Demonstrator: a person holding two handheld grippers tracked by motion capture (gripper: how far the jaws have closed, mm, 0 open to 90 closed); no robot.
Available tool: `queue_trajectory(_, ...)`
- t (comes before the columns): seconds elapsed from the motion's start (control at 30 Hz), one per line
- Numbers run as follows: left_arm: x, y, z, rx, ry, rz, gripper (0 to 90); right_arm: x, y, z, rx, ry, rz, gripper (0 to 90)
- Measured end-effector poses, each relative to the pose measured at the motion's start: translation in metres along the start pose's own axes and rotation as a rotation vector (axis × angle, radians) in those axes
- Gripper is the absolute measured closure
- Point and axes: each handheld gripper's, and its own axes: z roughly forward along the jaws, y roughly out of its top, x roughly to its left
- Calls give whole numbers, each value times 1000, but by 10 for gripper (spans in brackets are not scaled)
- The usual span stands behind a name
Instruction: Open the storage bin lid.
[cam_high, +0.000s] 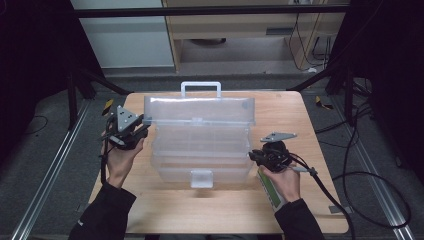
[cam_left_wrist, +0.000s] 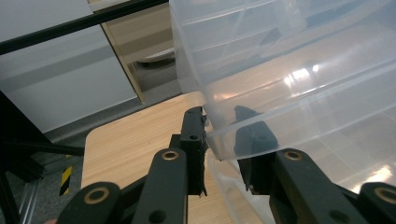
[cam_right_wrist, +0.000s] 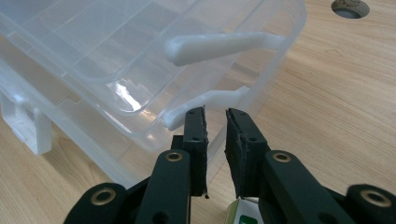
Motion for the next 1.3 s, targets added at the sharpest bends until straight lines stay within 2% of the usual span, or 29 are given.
queue_trajectory(0.53, 8, 20, 14, -2, 27, 0, 754, 0, 0, 0, -2, -3, -6, 782)
queue_trajectory(0.73, 14, 25, 19, -3, 5, -28, 760, 1, 0, 0, -1, -12, -18, 781)
queue_trajectory(0.87, 16, 28, 21, -3, -3, -33, 758, 1, 0, 0, -2, -13, -19, 780)
queue_trajectory(1.03, 17, 30, 24, -15, 2, -37, 757, 1, 0, 0, -2, -13, -18, 780)
queue_trajectory(1.3, 19, 36, 29, -6, 11, -40, 758, 2, 0, 1, -4, -15, -17, 778)
